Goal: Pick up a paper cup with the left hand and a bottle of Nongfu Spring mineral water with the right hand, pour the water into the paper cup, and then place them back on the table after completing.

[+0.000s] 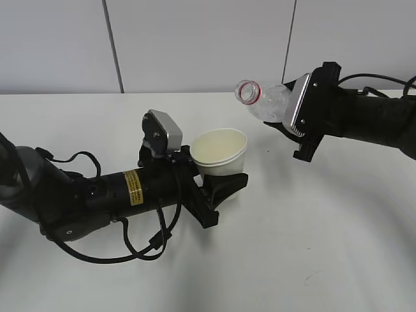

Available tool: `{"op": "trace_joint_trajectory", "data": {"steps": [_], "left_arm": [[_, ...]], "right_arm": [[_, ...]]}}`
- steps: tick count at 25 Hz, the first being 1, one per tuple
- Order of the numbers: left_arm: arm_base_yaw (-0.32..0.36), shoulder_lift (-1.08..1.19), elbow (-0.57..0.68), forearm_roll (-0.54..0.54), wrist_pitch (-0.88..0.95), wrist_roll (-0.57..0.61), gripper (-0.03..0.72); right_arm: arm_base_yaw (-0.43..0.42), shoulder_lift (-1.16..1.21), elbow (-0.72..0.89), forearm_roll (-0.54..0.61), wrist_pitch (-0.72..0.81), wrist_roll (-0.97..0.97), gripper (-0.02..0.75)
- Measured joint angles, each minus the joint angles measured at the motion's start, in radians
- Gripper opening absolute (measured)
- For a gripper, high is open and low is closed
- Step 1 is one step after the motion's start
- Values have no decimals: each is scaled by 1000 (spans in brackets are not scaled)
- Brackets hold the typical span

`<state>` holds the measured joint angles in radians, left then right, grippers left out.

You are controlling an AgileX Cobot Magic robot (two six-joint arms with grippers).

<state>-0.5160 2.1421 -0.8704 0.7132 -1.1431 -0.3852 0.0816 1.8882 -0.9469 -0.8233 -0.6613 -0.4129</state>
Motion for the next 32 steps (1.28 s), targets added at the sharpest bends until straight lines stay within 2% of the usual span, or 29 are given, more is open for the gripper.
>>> {"op": "trace_joint_trajectory", "data": {"steps": [13, 24, 32], "left_arm": [[-19, 0, -20, -30, 0, -1, 394], [-20, 1, -20, -31, 0, -1, 394], [-47, 9, -20, -32, 7, -1, 394]], "right_arm": [[0, 0, 0, 0, -4, -147, 470], [0, 0, -5, 0, -10, -226, 470], [0, 0, -17, 0, -16, -252, 470]]}}
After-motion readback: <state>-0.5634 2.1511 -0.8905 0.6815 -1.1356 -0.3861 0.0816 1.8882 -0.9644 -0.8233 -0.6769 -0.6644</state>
